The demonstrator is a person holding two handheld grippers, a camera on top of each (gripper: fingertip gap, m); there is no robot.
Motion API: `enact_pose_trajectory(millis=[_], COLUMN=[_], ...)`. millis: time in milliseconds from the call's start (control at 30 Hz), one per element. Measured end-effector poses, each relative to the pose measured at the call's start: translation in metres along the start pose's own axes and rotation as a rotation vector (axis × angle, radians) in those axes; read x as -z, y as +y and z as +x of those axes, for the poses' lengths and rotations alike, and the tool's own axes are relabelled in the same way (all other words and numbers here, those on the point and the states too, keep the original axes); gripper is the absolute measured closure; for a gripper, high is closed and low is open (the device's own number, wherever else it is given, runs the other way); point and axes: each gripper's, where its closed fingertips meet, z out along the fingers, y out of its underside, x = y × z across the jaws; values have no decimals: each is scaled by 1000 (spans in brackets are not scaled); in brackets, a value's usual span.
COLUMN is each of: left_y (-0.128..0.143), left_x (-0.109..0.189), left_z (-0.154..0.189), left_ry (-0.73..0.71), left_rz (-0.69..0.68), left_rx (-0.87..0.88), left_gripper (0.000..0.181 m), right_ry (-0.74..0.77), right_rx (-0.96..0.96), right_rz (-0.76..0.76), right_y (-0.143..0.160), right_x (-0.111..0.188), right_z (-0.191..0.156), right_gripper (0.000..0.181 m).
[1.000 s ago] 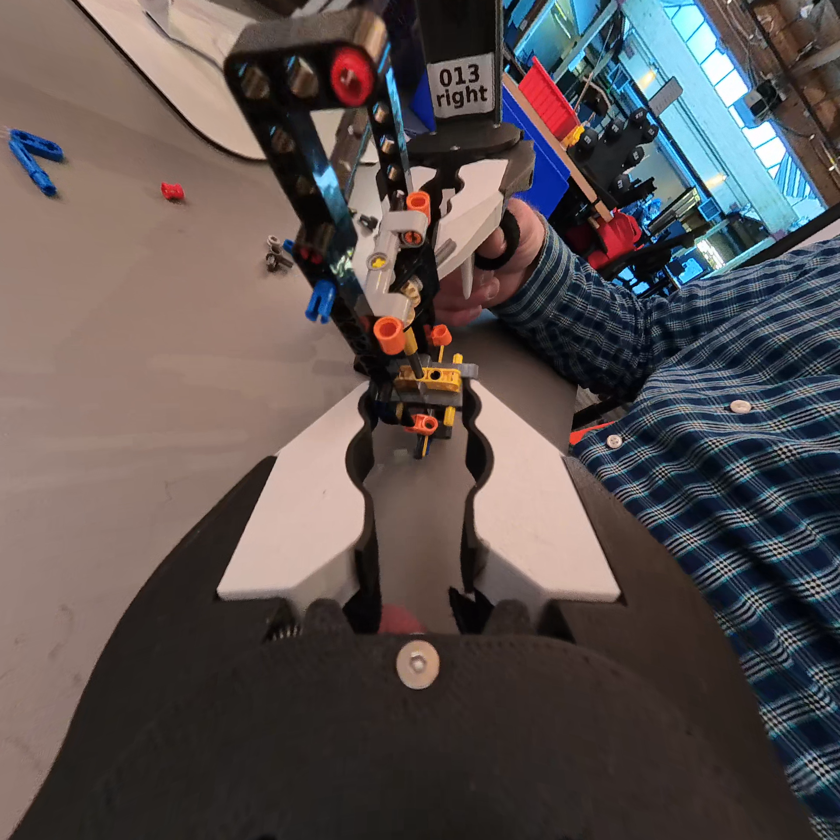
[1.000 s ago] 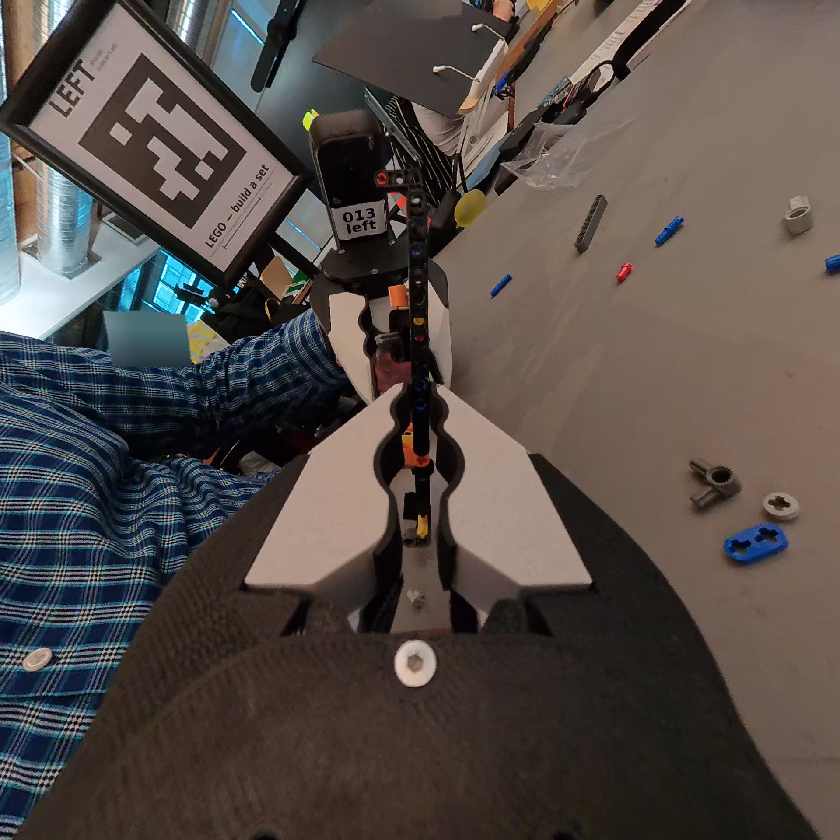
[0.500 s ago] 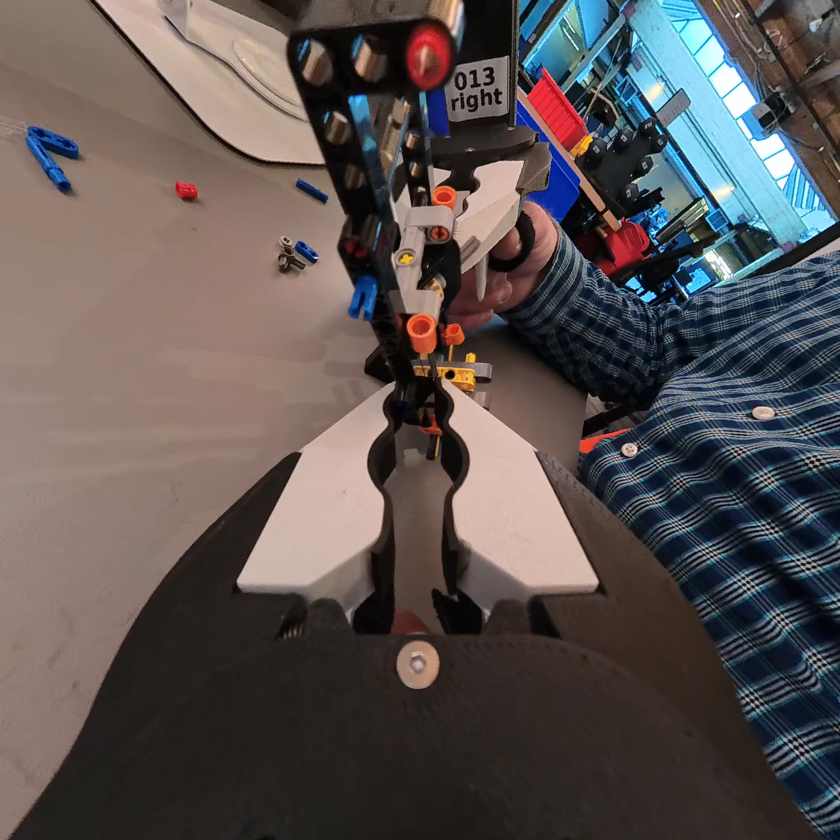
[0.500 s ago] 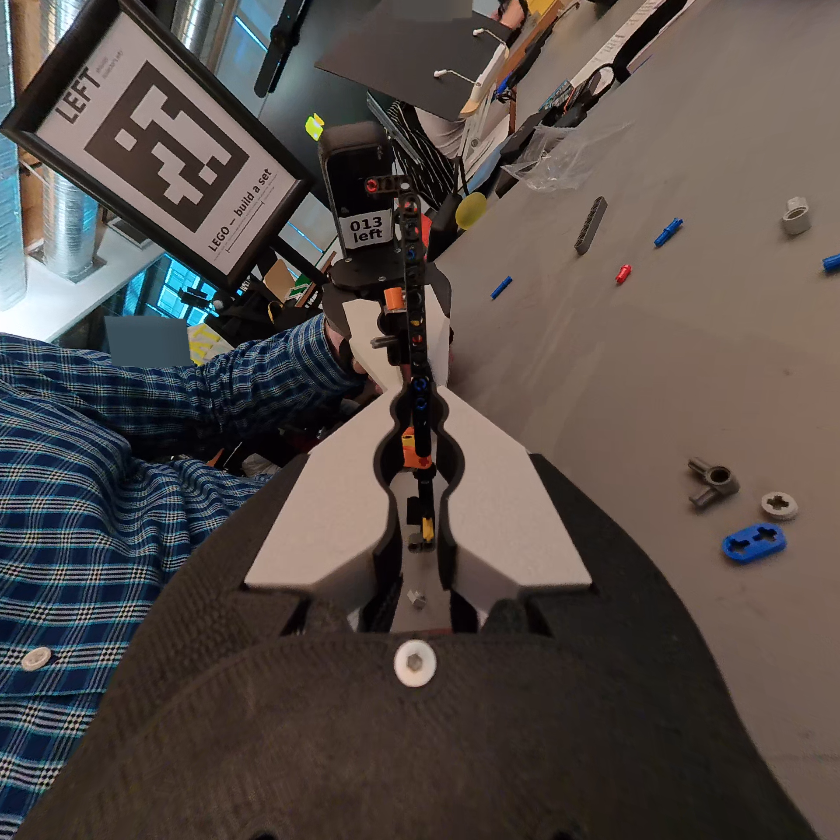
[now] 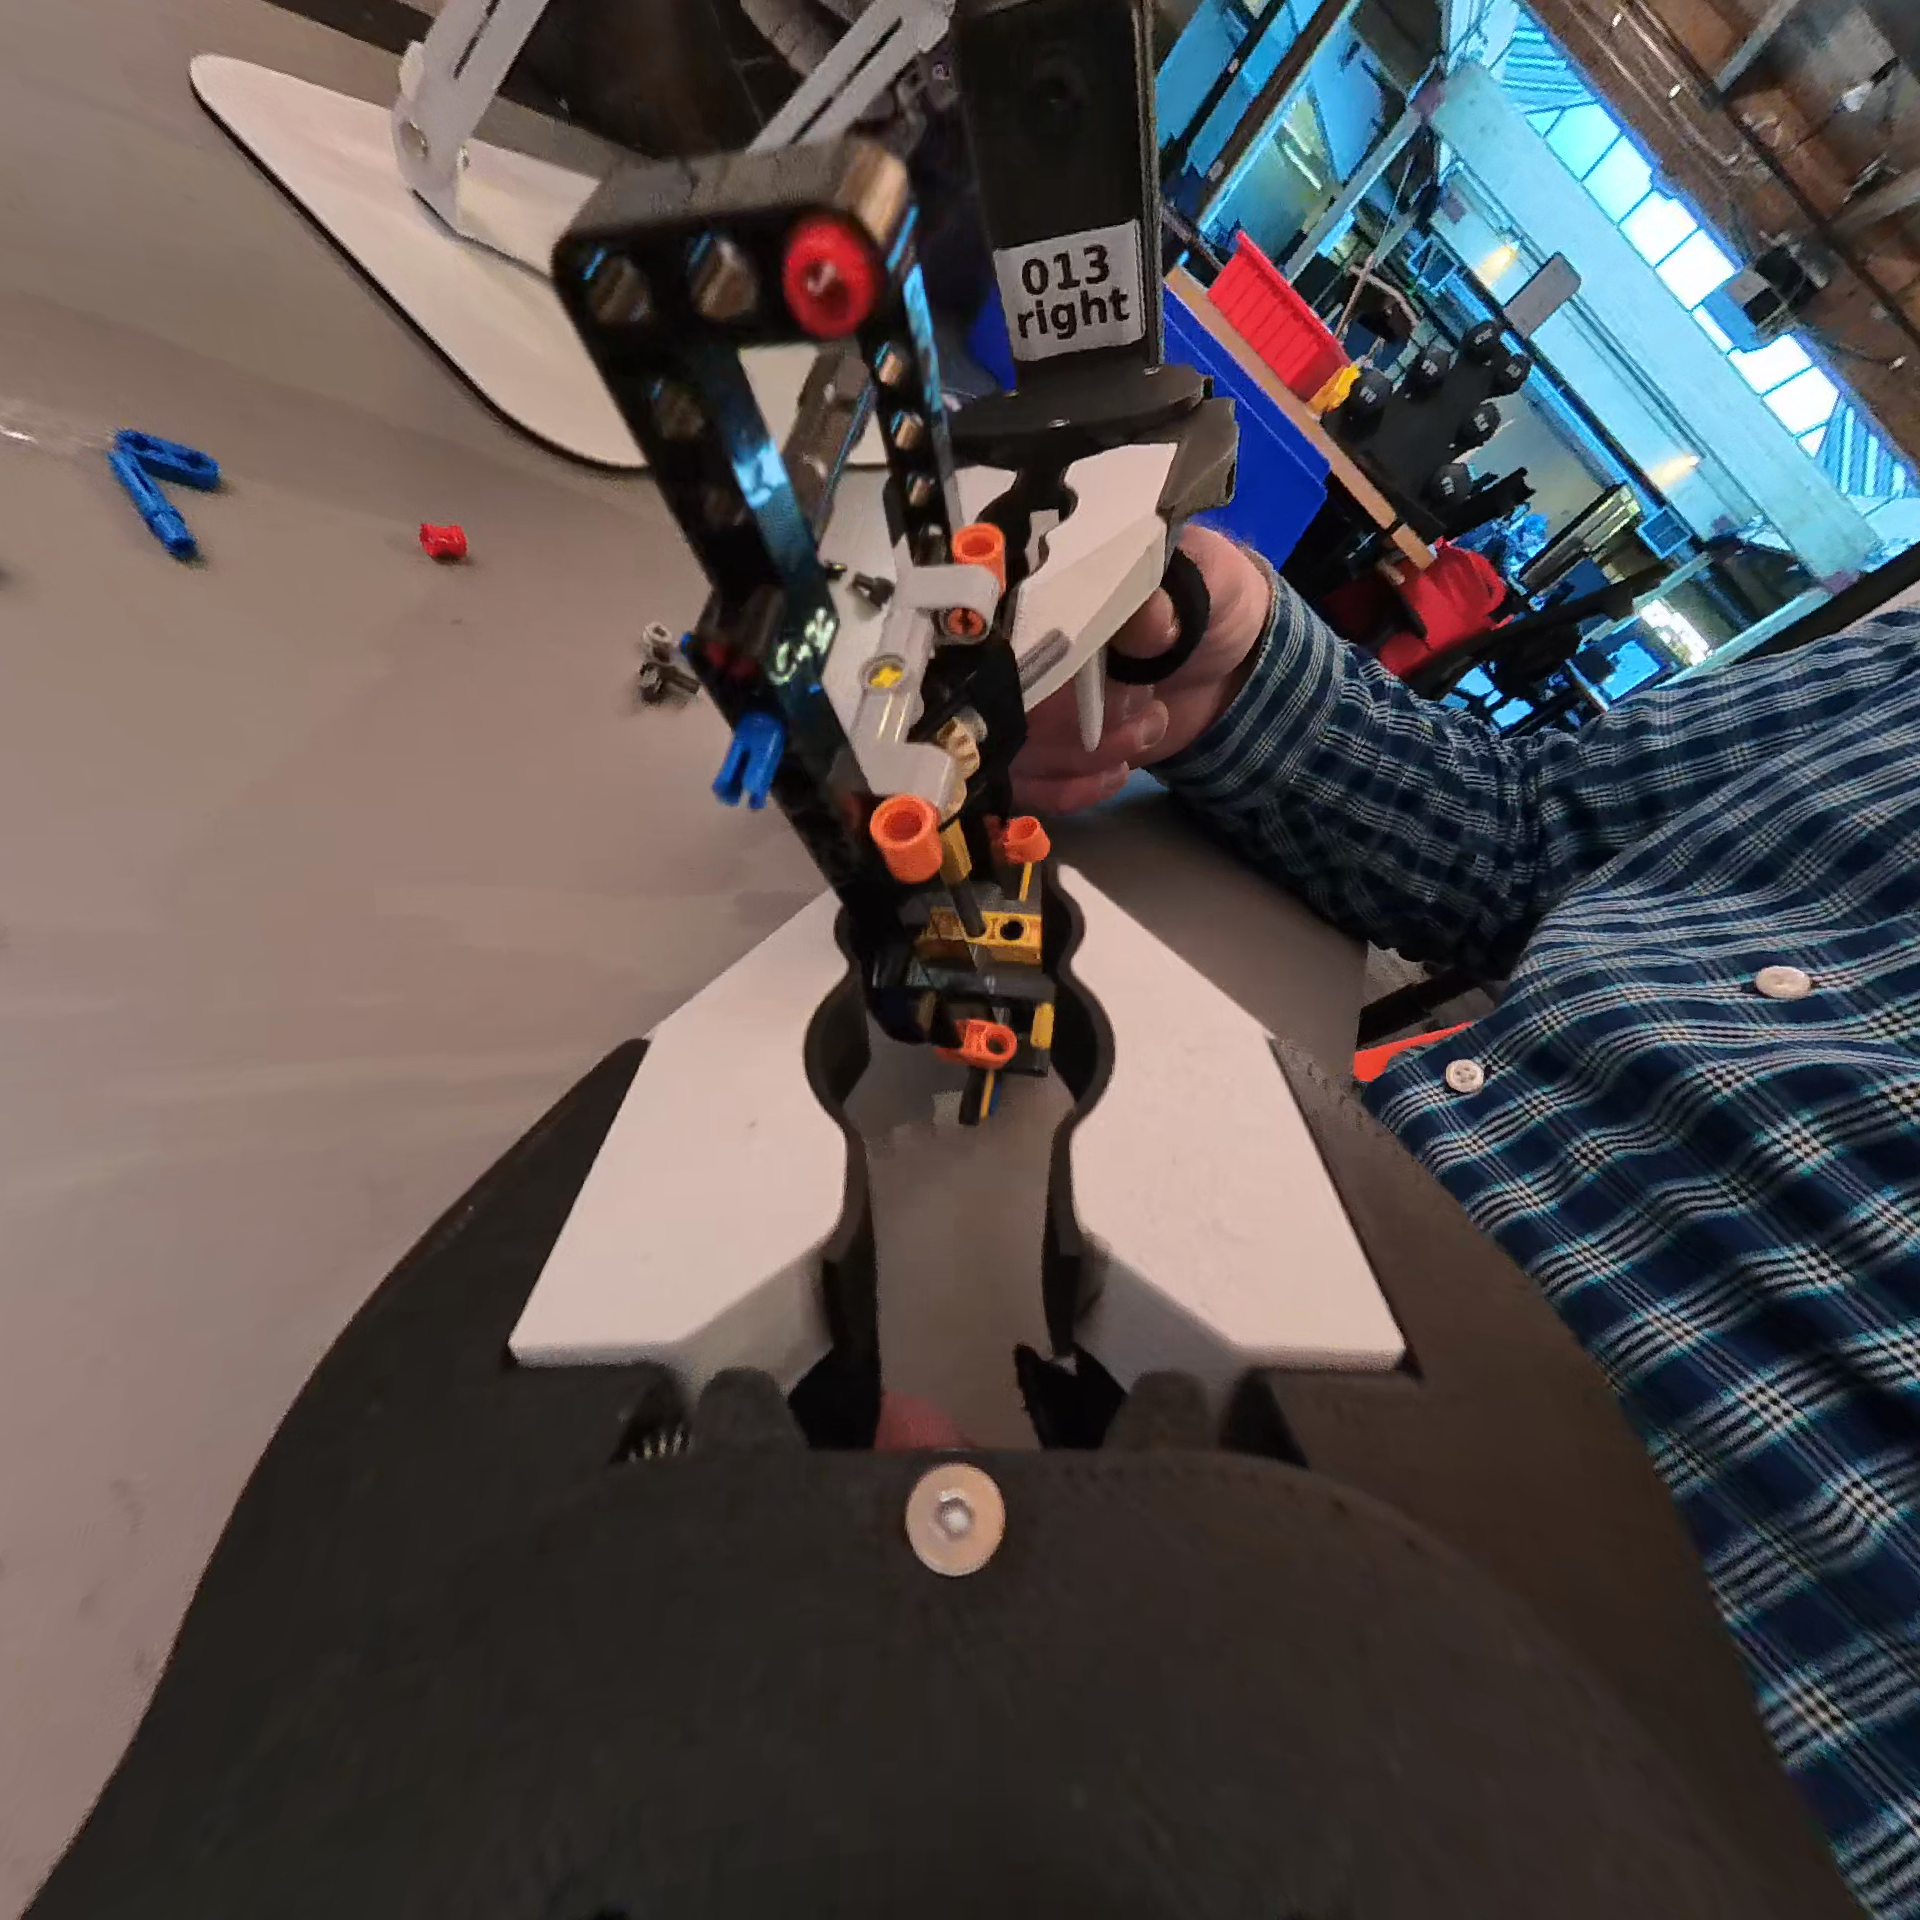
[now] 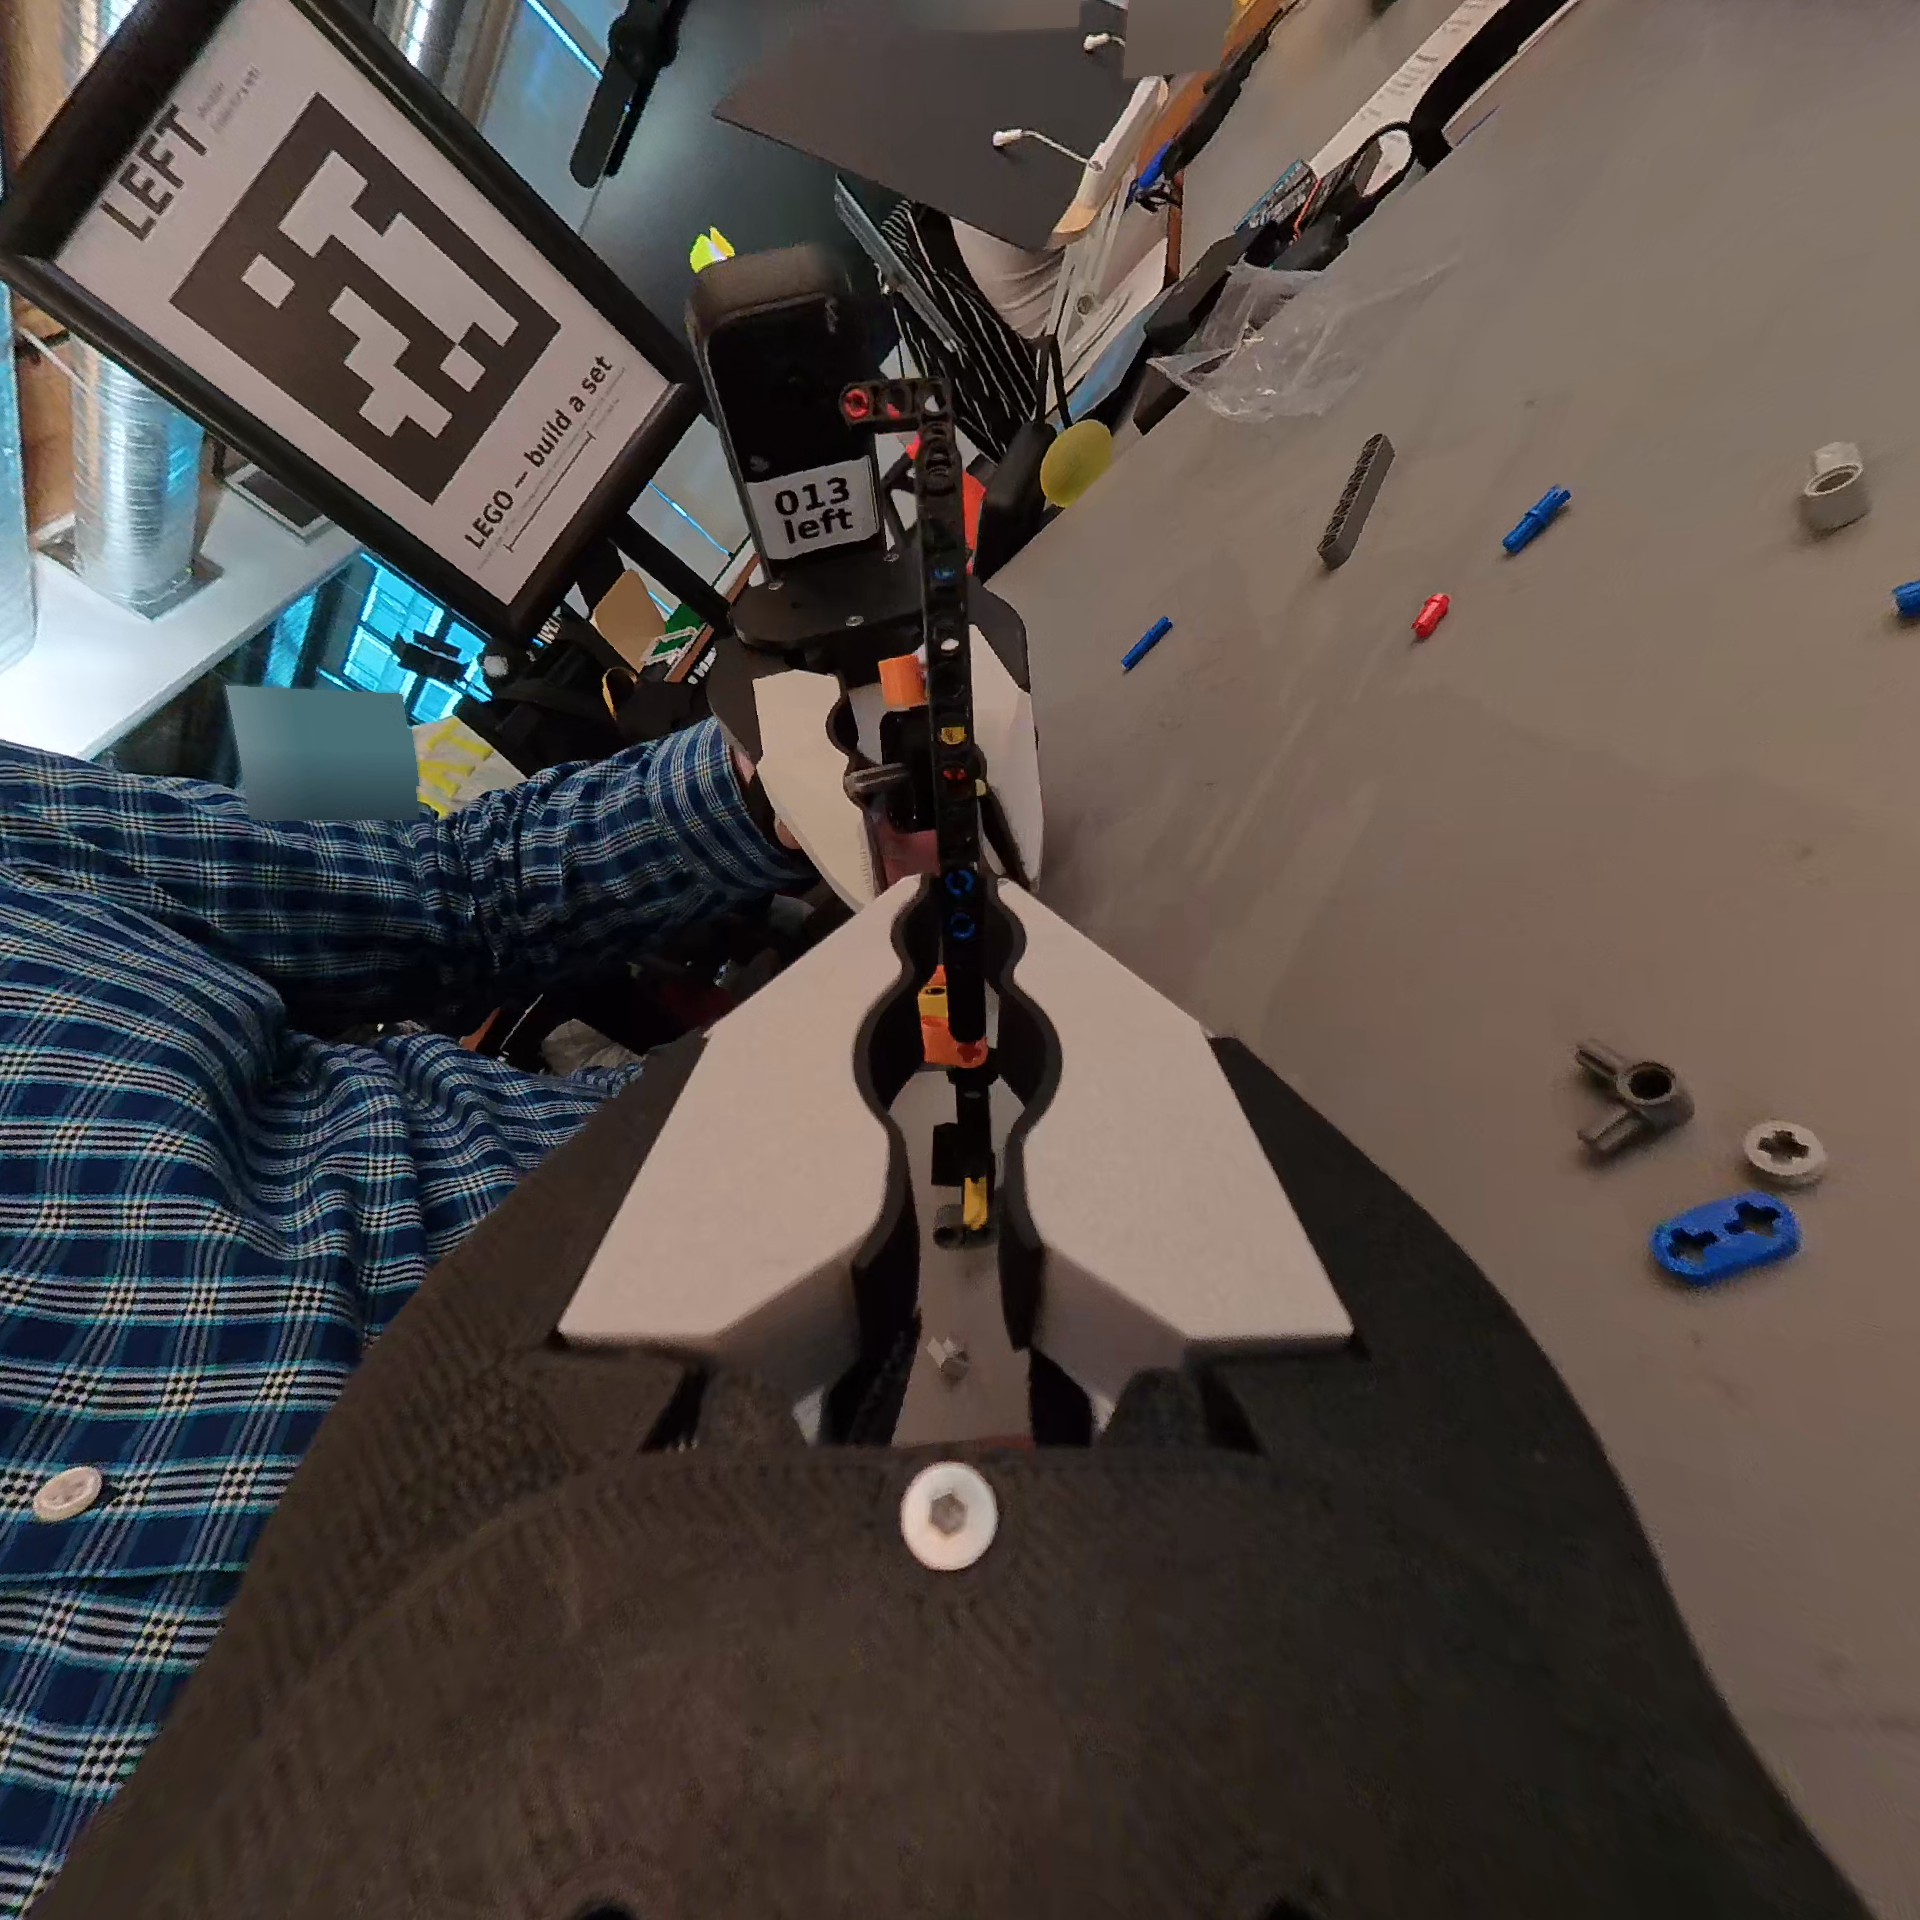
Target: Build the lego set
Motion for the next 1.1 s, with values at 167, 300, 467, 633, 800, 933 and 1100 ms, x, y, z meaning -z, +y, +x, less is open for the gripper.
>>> enact_pose_trajectory(millis=[167,300,467,633,800,933,1100], left_y=[-6,-12,-18,-24,-24,-22,-18], left_x=[-2,-4,-5,-6,-13,-12,-9], left_z=[0,-3,-3,0,6,7,6], left_ry=[-11,-41,-45,-41,-39,-23,-25], left_rz=[46,90,137,181,185,167,149], left_rx=[-3,-12,-1,-6,-35,-27,-9], left_gripper=[158,160,159,162,167,166,159], right_ry=[-7,-10,-11,-9,-4,-6,-12], right_rx=[-1,1,7,21,43,49,52], right_rz=[0,0,13,21,8,9,7], right_y=[0,0,-1,-2,0,1,1], right_x=[0,1,2,2,-1,-2,-3], right_z=[-1,-2,-2,-4,-5,-6,-8], right_gripper=[176,176,177,177,176,177,177])
